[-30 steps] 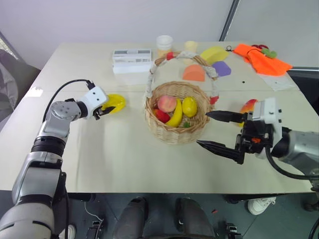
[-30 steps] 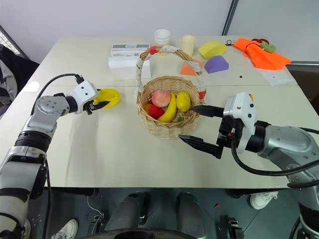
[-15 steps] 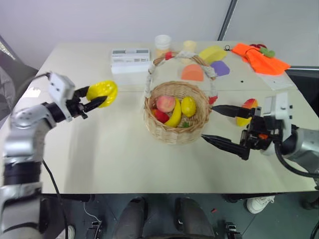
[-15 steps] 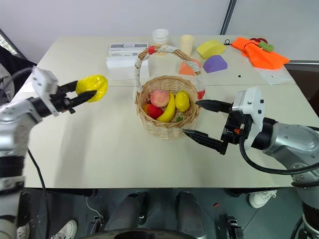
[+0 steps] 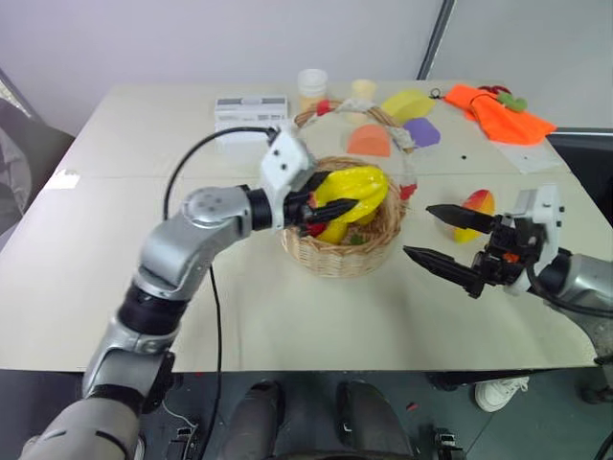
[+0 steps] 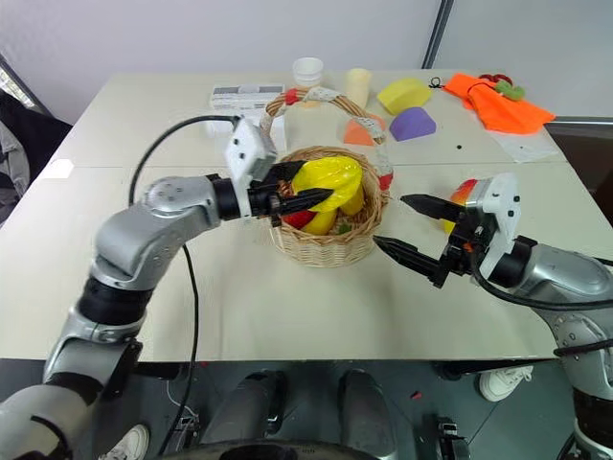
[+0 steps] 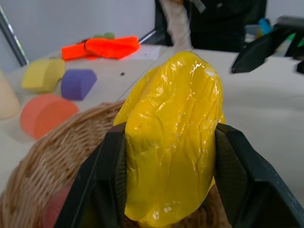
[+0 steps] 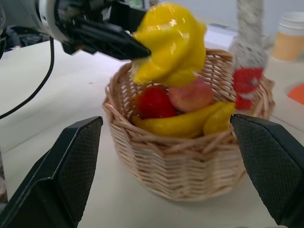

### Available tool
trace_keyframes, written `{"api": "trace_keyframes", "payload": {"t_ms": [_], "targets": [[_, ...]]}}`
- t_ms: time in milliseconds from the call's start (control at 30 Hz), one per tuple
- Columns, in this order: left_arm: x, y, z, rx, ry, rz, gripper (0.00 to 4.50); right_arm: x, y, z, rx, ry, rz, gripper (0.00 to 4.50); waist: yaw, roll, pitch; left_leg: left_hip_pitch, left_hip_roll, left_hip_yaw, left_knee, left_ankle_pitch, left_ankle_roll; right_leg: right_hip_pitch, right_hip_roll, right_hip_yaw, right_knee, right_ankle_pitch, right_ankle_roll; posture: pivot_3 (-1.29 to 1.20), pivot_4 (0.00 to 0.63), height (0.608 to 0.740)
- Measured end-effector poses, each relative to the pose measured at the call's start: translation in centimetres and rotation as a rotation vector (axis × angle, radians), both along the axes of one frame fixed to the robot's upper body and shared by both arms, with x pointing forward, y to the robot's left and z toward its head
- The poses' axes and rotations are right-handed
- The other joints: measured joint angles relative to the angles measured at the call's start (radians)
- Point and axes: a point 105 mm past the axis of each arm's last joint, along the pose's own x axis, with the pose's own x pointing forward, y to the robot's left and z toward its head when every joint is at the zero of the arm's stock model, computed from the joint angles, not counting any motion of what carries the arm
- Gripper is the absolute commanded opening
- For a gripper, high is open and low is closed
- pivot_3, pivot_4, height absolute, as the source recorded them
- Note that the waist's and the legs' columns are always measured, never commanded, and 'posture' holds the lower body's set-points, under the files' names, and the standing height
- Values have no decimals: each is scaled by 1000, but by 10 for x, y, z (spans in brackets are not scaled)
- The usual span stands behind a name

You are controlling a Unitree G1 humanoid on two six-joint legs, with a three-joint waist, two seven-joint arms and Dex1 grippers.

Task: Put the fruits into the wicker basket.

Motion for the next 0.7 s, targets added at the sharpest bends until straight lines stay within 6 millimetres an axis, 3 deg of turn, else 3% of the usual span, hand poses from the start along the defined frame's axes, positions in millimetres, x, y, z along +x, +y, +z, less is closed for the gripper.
{"api": "trace_keyframes", "payload": {"t_ms": [33, 67, 167, 333, 500, 700], "targets": [[1, -2, -2, -1, 9, -3, 4269, 2, -2, -1, -4, -6, -24, 4500, 0, 0, 0, 0, 0, 0, 0, 0, 0, -1, 0, 0, 0, 0, 0, 0, 150, 740], [0, -3, -2, -5, 9, -15, 4425, 6, -7, -3, -14, -24, -75, 4500, 1, 0, 0, 0, 0, 0, 0, 0, 0, -1, 1, 0, 0, 0, 0, 0, 150, 740], [-5, 4, 4, -51, 18, -62, 4425, 31, -34, -16, -45, -44, -297, 4500, 0, 0, 0, 0, 0, 1, 0, 0, 0, -1, 0, 1, 0, 0, 0, 0, 150, 740], [-18, 34, 8, -152, 49, -109, 4425, 71, -70, -30, -91, -61, -618, 4500, -10, 1, 0, 0, 0, 2, -1, 0, -1, -2, 0, 2, 1, 0, -1, 0, 150, 740], [-36, 58, -13, -153, 112, -107, 4425, 105, -101, -45, -118, -12, -928, 4500, -16, 1, 0, 0, 0, 5, -1, 0, -1, -3, 0, 4, 1, 0, -1, 0, 150, 740], [-49, 61, -4, -183, 82, -124, 4425, 119, -104, -77, -77, 168, -1056, 4500, -16, 2, -1, 0, 0, 9, -1, 1, -1, -3, -1, 7, 1, 0, -1, 0, 150, 740]]}}
